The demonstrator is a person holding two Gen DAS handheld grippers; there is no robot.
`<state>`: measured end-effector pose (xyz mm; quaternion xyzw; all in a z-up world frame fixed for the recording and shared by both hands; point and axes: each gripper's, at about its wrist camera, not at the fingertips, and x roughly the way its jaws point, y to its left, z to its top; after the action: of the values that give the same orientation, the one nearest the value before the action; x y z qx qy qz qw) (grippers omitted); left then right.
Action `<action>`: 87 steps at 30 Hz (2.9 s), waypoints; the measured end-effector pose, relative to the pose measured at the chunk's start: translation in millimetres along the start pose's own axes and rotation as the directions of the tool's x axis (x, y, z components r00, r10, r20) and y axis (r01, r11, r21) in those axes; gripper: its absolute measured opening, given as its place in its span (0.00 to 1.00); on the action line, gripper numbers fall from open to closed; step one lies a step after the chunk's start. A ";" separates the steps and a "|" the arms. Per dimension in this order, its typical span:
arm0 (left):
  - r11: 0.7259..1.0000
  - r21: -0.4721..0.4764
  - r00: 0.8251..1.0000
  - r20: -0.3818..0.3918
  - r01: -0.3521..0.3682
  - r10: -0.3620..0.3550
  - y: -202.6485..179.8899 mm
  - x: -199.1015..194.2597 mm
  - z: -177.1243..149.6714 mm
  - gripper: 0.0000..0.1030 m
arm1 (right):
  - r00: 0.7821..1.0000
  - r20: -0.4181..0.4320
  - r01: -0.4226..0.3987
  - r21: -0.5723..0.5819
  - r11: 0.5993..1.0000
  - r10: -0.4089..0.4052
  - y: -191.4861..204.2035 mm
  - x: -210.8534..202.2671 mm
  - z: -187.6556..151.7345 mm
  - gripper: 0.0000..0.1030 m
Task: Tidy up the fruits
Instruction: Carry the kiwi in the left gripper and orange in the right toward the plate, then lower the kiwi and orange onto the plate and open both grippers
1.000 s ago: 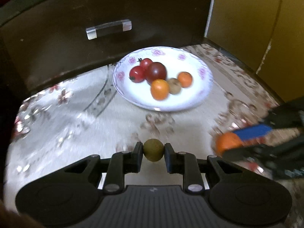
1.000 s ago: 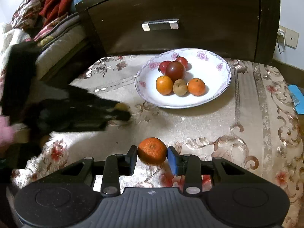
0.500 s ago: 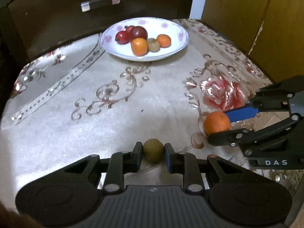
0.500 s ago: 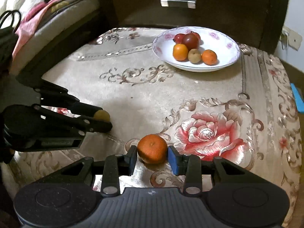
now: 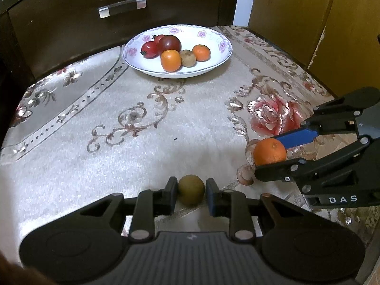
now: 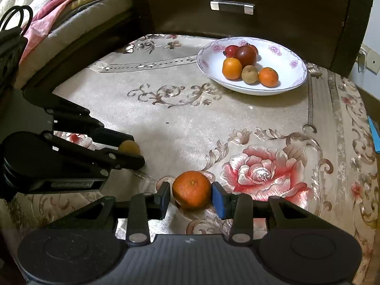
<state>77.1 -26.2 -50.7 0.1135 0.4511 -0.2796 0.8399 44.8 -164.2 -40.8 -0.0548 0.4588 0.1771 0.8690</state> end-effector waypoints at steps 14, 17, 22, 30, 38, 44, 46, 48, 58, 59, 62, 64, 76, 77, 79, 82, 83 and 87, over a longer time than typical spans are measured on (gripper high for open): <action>0.999 -0.032 1.000 0.004 0.022 -0.022 -3.0 -3.1 16.8 0.30 | 1.000 0.031 -0.001 0.010 1.000 0.001 -2.2 -8.8 14.3 0.28; 0.999 -0.043 1.000 0.026 0.013 -0.012 0.1 -4.2 25.9 0.30 | 0.999 0.044 0.011 0.025 1.000 -0.012 -7.1 -9.5 18.5 0.28; 0.998 -0.057 0.998 0.060 0.003 0.001 2.4 -5.0 39.6 0.30 | 0.997 0.071 0.020 0.067 0.998 -0.024 -17.3 -11.3 25.0 0.28; 0.998 -0.062 0.997 0.081 -0.011 0.016 -0.5 -1.6 58.6 0.30 | 0.995 0.092 0.030 0.085 0.996 -0.038 -24.7 -13.7 33.9 0.28; 0.995 -0.102 0.995 0.101 -0.013 0.023 5.5 3.8 79.7 0.30 | 0.992 0.118 0.036 0.123 0.992 -0.050 -37.8 -15.8 47.5 0.28; 0.995 -0.098 0.990 0.140 -0.014 0.028 7.2 11.1 105.2 0.30 | 0.983 0.169 0.056 0.125 0.991 -0.076 -49.2 -15.3 64.4 0.28; 0.995 -0.101 0.988 0.149 -0.018 0.033 10.1 13.2 111.5 0.30 | 0.981 0.177 0.061 0.133 0.989 -0.084 -55.2 -13.0 70.1 0.29; 0.994 -0.106 0.987 0.153 -0.028 0.044 13.9 17.0 116.5 0.30 | 0.978 0.185 0.069 0.134 0.989 -0.093 -60.1 -10.3 76.6 0.29; 0.992 -0.112 0.984 0.163 -0.059 0.077 24.9 36.9 135.0 0.30 | 0.975 0.190 0.091 0.128 0.988 -0.114 -72.7 10.0 94.8 0.29; 0.992 -0.109 0.983 0.166 -0.063 0.080 24.8 37.9 135.7 0.31 | 0.976 0.187 0.091 0.129 0.987 -0.115 -73.5 12.1 95.5 0.29; 0.992 -0.107 0.984 0.163 -0.059 0.076 26.2 41.1 137.0 0.31 | 0.976 0.181 0.096 0.130 0.987 -0.118 -76.0 18.2 97.4 0.29; 0.992 -0.113 0.985 0.156 -0.059 0.076 27.7 43.4 136.0 0.31 | 0.977 0.178 0.098 0.132 0.986 -0.120 -77.9 21.4 98.7 0.29; 0.988 -0.143 0.983 0.163 -0.057 0.080 31.1 37.6 136.0 0.31 | 0.969 0.209 0.103 0.149 0.983 -0.133 -82.3 17.4 101.6 0.41; 0.988 -0.147 0.984 0.161 -0.056 0.080 31.9 37.2 136.0 0.31 | 0.967 0.213 0.104 0.153 0.983 -0.136 -83.0 15.8 101.6 0.41; 0.986 -0.153 0.984 0.159 -0.058 0.083 32.8 36.2 135.9 0.31 | 0.966 0.216 0.104 0.160 0.982 -0.138 -84.7 13.4 101.6 0.42; 0.986 -0.159 0.985 0.154 -0.059 0.084 33.1 35.5 135.4 0.31 | 0.966 0.214 0.112 0.170 0.979 -0.148 -85.6 12.2 100.1 0.42; 0.985 -0.158 0.984 0.153 -0.061 0.085 32.7 34.9 134.9 0.31 | 0.966 0.212 0.111 0.173 0.979 -0.147 -85.4 12.2 99.3 0.42; 0.985 -0.162 0.985 0.146 -0.063 0.087 30.2 32.9 132.5 0.31 | 0.969 0.197 0.113 0.175 0.978 -0.147 -82.4 13.1 96.0 0.42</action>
<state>200.7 -72.3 -4.4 0.0425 0.4015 -0.2191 0.8883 155.8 -212.8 -2.1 0.0050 0.3735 0.0863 0.9236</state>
